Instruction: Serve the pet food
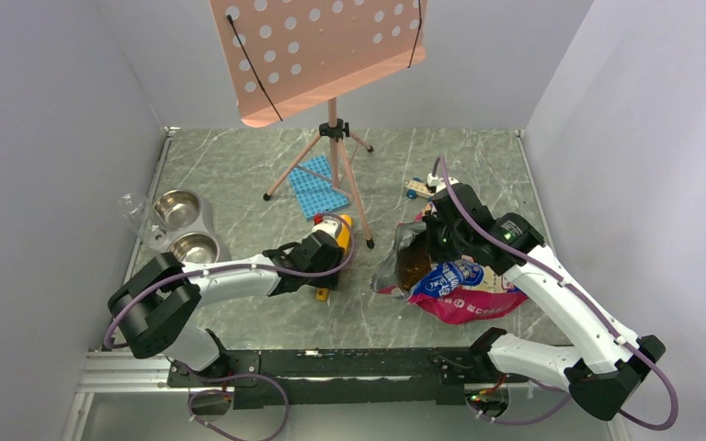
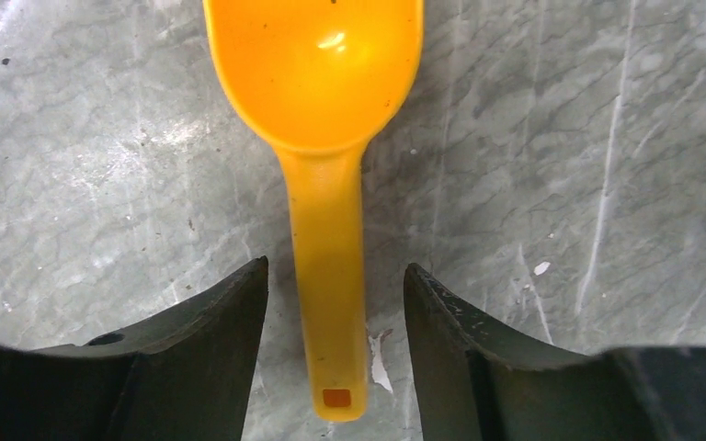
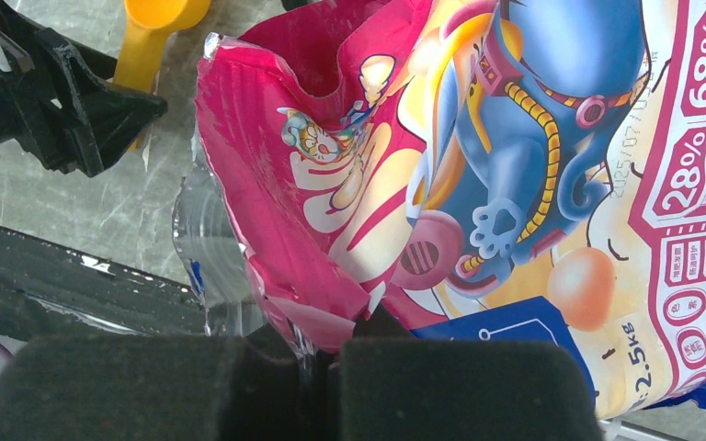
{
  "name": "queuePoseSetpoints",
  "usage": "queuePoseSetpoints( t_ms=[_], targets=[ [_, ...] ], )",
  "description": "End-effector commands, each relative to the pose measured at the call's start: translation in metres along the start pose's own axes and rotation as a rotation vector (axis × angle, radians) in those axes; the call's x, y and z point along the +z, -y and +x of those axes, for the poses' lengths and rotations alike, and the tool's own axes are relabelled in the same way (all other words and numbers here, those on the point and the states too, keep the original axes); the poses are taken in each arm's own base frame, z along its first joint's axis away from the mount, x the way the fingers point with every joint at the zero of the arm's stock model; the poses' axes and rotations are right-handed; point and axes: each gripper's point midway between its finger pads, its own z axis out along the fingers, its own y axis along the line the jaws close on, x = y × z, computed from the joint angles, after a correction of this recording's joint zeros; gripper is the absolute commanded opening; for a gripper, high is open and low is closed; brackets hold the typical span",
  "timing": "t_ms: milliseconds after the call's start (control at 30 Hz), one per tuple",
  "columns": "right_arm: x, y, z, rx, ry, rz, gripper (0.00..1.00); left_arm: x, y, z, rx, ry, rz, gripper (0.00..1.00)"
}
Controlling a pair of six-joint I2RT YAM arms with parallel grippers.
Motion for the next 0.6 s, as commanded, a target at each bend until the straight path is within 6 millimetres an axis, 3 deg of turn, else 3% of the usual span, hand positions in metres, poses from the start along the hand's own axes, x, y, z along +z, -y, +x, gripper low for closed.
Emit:
queuePoseSetpoints(
  t_ms=[0,267,433,567],
  targets=[
    [-0.004,-0.017,-0.019,0.037,0.062,-0.075,0.00,-0.006,0.019,-0.013,-0.041,0.062,0.110,0.62],
    [-0.005,-0.020,-0.019,0.045,0.054,-0.087,0.00,-0.001,0.013,-0.005,-0.047,0.054,0.087,0.53],
    [-0.006,-0.021,-0.019,0.046,0.053,-0.088,0.00,-0.008,0.014,-0.008,-0.041,0.079,0.119,0.62],
    [-0.006,-0.021,-0.018,0.049,0.050,-0.089,0.00,-0.016,0.029,-0.019,-0.089,0.123,0.265,0.67]
  ],
)
